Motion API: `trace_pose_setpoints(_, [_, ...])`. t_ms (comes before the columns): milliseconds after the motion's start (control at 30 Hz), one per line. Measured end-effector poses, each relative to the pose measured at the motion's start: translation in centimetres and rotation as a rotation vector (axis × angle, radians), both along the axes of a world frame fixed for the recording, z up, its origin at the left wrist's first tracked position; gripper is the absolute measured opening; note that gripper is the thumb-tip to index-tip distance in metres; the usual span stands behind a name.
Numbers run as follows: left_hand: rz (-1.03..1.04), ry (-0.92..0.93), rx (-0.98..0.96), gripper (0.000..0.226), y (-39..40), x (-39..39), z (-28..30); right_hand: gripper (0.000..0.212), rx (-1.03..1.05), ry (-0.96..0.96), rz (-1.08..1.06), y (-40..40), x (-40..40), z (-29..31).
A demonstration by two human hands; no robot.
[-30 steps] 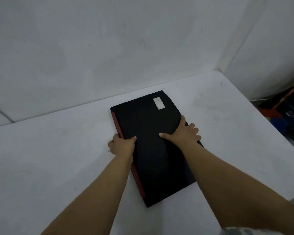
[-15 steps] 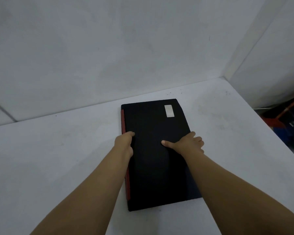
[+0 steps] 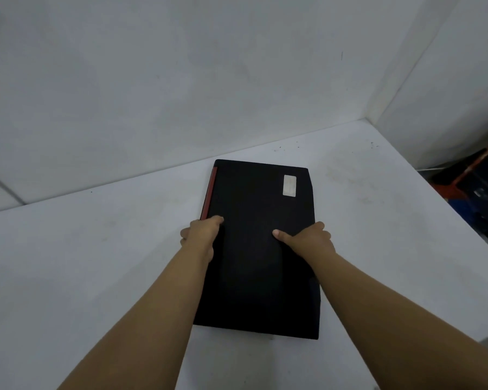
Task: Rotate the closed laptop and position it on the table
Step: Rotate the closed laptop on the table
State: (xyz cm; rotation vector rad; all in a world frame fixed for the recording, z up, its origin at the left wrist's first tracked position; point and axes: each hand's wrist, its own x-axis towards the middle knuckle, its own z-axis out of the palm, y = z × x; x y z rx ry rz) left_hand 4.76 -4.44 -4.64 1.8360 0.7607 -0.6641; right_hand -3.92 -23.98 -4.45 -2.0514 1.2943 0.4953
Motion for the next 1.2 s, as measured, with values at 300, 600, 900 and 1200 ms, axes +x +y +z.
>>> trace_pose_setpoints(300, [0.076, 0.009, 0.017, 0.077, 0.0, 1.4, 0.2, 0.107, 0.065, 0.034, -0.124, 1.8, -1.0, 0.3])
trace_pose_setpoints(600, [-0.129, -0.011, -0.003, 0.082, 0.7, 5.9, 1.3, 0.082, 0.293, -0.015, -0.116, 6.8, -1.8, -0.7])
trace_pose_setpoints(900, [-0.443, -0.149, 0.449, 0.075, 2.7, 3.0, 0.5, 0.105, -0.128, -0.161, 0.083, 7.0, 3.3, 1.8])
trace_pose_setpoints(1200, [-0.118, -0.014, 0.455, 0.108, 6.3, -0.7, -1.3, 0.082, -0.241, -0.166, 0.485, 4.6, 12.2, 1.7])
